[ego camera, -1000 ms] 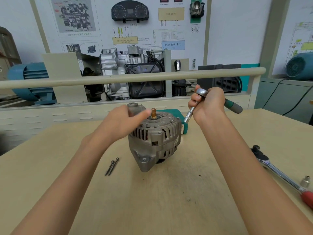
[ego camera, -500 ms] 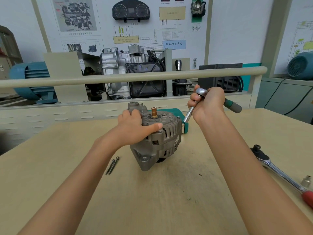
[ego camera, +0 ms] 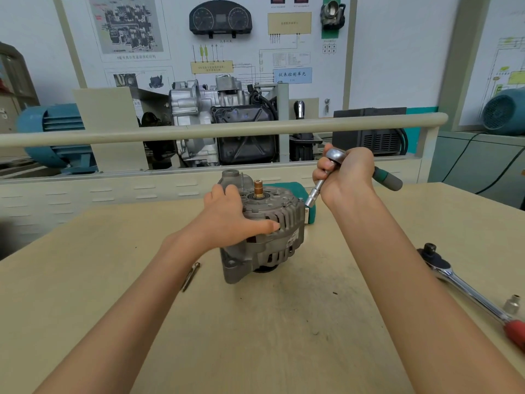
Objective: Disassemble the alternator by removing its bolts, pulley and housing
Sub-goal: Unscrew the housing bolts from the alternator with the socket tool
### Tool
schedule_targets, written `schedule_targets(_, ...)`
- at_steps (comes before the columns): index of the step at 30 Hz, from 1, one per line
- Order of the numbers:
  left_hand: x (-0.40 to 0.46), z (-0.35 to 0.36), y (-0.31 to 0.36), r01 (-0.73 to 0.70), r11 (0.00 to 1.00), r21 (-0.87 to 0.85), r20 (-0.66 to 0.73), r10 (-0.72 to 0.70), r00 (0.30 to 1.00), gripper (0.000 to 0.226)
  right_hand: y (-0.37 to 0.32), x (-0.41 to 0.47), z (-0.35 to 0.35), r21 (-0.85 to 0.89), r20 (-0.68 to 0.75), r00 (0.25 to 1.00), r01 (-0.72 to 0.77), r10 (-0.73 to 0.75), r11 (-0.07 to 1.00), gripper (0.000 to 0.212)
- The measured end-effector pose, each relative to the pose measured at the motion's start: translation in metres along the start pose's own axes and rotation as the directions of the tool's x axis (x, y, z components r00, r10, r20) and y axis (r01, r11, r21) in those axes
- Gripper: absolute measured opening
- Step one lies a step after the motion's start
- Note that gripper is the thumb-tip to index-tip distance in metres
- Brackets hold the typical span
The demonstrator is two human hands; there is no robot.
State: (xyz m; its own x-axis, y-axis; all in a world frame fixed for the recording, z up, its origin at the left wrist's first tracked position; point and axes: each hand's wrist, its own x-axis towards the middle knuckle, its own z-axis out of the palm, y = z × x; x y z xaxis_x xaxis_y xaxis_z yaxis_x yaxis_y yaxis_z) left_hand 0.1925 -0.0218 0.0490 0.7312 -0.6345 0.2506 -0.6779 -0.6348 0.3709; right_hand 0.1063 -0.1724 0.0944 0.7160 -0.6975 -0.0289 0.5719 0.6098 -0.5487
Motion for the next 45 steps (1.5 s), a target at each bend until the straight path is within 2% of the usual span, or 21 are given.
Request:
schedule_targets(5, 0.006, -0.015, -0.031, -0.044, 0.959, -0.281, 0.208, 0.106, 0.972, 0.096, -0.001, -0.004, 0.002, 0.000, 0.001, 1.000, 0.002, -0.002, 1.000, 0.032)
schedule_targets(8, 0.007, -0.011, -0.049, -0.028, 0.841, -0.540, 0.235, 0.183, 0.955, 0.100, 0.002, -0.005, 0.002, -0.024, 0.013, 1.000, -0.016, 0.017, 1.000, 0.035)
schedule_targets(10, 0.007, -0.009, -0.051, -0.008, 0.791, -0.612, 0.253, 0.206, 0.945, 0.100, 0.005, -0.006, 0.002, -0.050, 0.027, 1.000, -0.015, 0.016, 0.999, 0.035)
schedule_targets(12, 0.007, -0.013, -0.049, 0.044, 0.801, -0.597, 0.308, 0.179, 0.934, 0.088, 0.007, -0.008, 0.004, -0.064, 0.034, 0.999, -0.013, 0.015, 0.998, 0.034)
schedule_targets(15, 0.002, -0.029, -0.032, 0.127, 0.848, -0.515, 0.420, 0.120, 0.900, 0.057, 0.013, -0.011, 0.006, -0.112, 0.030, 1.000, 0.009, -0.006, 0.994, 0.032)
schedule_targets(16, -0.002, -0.030, -0.023, 0.137, 0.867, -0.480, 0.427, 0.095, 0.899, 0.050, 0.014, -0.011, 0.007, -0.126, 0.026, 1.000, 0.021, -0.018, 0.992, 0.031)
schedule_targets(18, -0.007, -0.023, -0.007, 0.106, 0.918, -0.381, 0.335, 0.030, 0.942, 0.039, 0.017, -0.009, 0.008, -0.138, 0.024, 0.999, 0.047, -0.044, 0.989, 0.029)
schedule_targets(19, -0.007, -0.017, -0.003, 0.083, 0.953, -0.292, 0.254, -0.006, 0.967, 0.044, 0.019, -0.008, 0.009, -0.140, 0.027, 0.998, 0.058, -0.054, 0.989, 0.035)
schedule_targets(21, -0.005, -0.005, 0.002, 0.099, 0.987, -0.130, 0.129, -0.082, 0.988, 0.073, 0.020, -0.006, 0.008, -0.156, 0.042, 0.996, 0.083, -0.078, 0.984, 0.045)
schedule_targets(22, -0.003, -0.002, 0.001, 0.102, 0.989, -0.107, 0.094, -0.092, 0.991, 0.076, 0.020, -0.005, 0.008, -0.165, 0.059, 0.994, 0.097, -0.088, 0.982, 0.046)
schedule_targets(25, 0.000, -0.006, -0.004, 0.058, 0.988, -0.143, 0.045, -0.052, 0.998, 0.059, 0.019, -0.004, 0.006, -0.156, 0.105, 0.990, 0.110, -0.095, 0.982, 0.045)
schedule_targets(29, 0.005, -0.009, -0.013, -0.005, 0.980, -0.201, 0.051, 0.015, 0.999, 0.055, 0.021, -0.004, 0.003, -0.129, 0.149, 0.987, 0.081, -0.061, 0.988, 0.027)
schedule_targets(31, 0.004, -0.013, -0.022, -0.028, 0.971, -0.237, 0.082, 0.049, 0.995, 0.068, 0.023, -0.005, 0.003, -0.136, 0.169, 0.985, 0.067, -0.043, 0.988, 0.018)
schedule_targets(32, 0.004, -0.013, -0.027, -0.043, 0.962, -0.271, 0.095, 0.071, 0.993, 0.081, 0.024, -0.006, 0.004, -0.148, 0.182, 0.983, 0.061, -0.033, 0.987, 0.016)
schedule_targets(34, 0.004, -0.010, -0.040, -0.044, 0.915, -0.401, 0.116, 0.098, 0.988, 0.101, 0.027, -0.008, 0.006, -0.177, 0.211, 0.977, 0.041, -0.003, 0.983, 0.013)
schedule_targets(37, 0.006, 0.001, -0.055, -0.033, 0.792, -0.609, 0.143, 0.151, 0.978, 0.101, 0.034, -0.013, 0.010, -0.202, 0.262, 0.963, -0.005, 0.059, 0.979, 0.022)
schedule_targets(39, 0.006, 0.004, -0.058, -0.019, 0.755, -0.655, 0.158, 0.161, 0.974, 0.100, 0.038, -0.015, 0.012, -0.209, 0.297, 0.951, -0.020, 0.083, 0.978, 0.025)
schedule_targets(42, 0.003, -0.003, -0.055, -0.009, 0.805, -0.594, 0.190, 0.152, 0.970, 0.101, 0.043, -0.018, 0.015, -0.223, 0.325, 0.940, -0.025, 0.099, 0.974, 0.015)
schedule_targets(45, 0.001, -0.020, -0.049, -0.057, 0.938, -0.343, 0.197, 0.130, 0.972, 0.086, 0.044, -0.018, 0.015, -0.241, 0.340, 0.935, -0.018, 0.102, 0.970, 0.008)
